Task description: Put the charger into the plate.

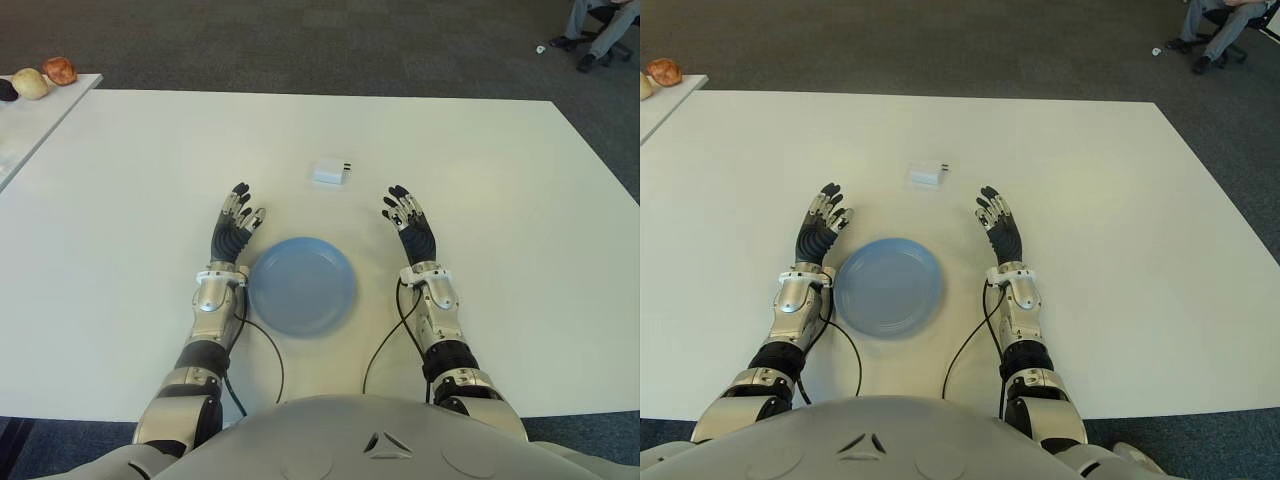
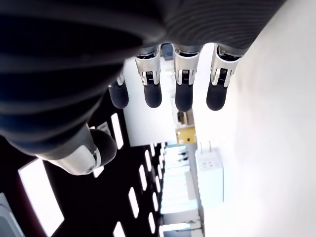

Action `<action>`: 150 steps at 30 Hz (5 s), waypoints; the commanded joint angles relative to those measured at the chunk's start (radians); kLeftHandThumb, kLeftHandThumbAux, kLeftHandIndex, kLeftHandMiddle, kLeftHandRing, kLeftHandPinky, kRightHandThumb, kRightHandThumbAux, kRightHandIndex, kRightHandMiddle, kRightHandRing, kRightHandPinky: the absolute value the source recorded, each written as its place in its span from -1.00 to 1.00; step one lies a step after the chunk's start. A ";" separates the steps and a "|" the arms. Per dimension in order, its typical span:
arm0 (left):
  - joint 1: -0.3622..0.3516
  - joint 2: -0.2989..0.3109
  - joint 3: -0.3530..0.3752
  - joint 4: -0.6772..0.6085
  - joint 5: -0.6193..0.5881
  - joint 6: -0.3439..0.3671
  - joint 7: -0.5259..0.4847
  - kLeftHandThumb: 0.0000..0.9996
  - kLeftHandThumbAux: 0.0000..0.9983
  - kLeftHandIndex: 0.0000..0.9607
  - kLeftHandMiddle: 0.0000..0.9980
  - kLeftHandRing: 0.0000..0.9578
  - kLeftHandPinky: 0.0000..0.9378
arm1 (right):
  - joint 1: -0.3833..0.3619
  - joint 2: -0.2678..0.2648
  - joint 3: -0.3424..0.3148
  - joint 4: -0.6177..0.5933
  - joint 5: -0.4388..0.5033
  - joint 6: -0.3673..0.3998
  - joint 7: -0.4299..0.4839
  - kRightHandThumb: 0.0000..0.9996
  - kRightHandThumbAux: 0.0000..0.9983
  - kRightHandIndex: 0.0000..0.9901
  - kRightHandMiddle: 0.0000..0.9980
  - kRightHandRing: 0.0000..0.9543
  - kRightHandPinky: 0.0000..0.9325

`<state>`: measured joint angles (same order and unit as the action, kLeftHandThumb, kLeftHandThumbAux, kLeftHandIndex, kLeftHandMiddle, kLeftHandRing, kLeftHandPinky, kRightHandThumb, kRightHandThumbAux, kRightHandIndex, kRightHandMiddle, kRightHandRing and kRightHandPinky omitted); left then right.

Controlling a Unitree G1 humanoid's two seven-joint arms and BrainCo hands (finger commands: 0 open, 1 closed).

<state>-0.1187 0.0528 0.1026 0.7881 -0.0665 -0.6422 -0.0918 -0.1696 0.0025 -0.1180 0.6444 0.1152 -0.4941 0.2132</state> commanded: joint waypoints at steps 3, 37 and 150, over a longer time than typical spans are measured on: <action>0.079 -0.029 -0.009 0.083 -0.001 0.067 -0.017 -0.83 0.27 -0.98 -0.85 -0.85 -0.79 | -0.048 -0.008 0.007 -0.088 -0.042 0.082 -0.092 -0.46 0.22 -0.75 -0.74 -0.75 -0.62; 0.093 -0.061 -0.027 0.057 0.014 0.075 -0.005 -0.83 0.24 -1.00 -0.87 -0.86 -0.79 | -0.649 -0.147 0.290 0.243 -0.568 0.065 -0.511 0.01 0.25 -0.82 -0.74 -0.72 -0.66; 0.273 -0.054 -0.056 -0.209 0.026 0.139 -0.013 -1.00 0.12 -1.00 -0.87 -0.87 -0.84 | -0.731 -0.043 0.698 0.729 -0.849 0.295 -0.469 -1.00 0.01 -1.00 -1.00 -1.00 -1.00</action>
<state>0.0704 -0.0014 0.0550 0.5208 -0.0489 -0.5760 -0.1025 -0.9166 -0.0375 0.5734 1.3640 -0.7262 -0.2094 -0.2504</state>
